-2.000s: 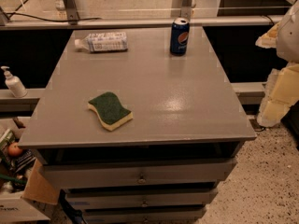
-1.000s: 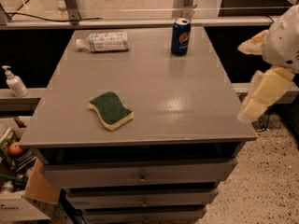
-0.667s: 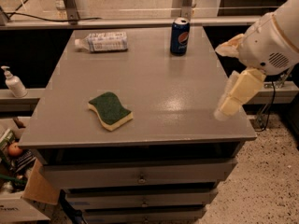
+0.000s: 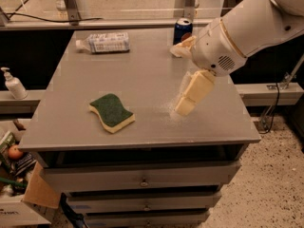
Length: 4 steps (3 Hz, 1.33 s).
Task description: Pick sponge
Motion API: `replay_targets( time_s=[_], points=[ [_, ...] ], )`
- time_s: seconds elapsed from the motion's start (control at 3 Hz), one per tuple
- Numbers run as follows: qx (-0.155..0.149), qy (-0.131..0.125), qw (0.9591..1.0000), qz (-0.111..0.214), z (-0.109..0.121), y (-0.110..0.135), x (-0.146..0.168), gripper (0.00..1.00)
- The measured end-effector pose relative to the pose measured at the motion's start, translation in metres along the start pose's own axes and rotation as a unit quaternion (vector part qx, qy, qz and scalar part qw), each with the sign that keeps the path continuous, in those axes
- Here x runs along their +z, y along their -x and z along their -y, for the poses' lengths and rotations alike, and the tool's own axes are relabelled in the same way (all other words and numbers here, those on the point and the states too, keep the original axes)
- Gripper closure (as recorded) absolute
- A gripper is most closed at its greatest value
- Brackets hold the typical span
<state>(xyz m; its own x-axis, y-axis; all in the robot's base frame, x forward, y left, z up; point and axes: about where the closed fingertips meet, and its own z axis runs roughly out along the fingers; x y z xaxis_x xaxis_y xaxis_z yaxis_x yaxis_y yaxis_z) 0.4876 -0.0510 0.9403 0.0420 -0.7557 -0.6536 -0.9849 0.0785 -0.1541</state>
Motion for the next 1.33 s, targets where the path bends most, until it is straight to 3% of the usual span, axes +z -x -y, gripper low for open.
replay_targets(
  time_s=[0.67,1.0,1.33],
  points=[
    [0.0,-0.009,0.9999,0.013,0.003,0.002,0.007,0.0],
    [-0.007,-0.023,0.9987,0.044,0.018,0.008,0.029,0.0],
    [-0.004,-0.019,0.9975,0.068,0.03,0.009,0.06,0.0]
  ],
)
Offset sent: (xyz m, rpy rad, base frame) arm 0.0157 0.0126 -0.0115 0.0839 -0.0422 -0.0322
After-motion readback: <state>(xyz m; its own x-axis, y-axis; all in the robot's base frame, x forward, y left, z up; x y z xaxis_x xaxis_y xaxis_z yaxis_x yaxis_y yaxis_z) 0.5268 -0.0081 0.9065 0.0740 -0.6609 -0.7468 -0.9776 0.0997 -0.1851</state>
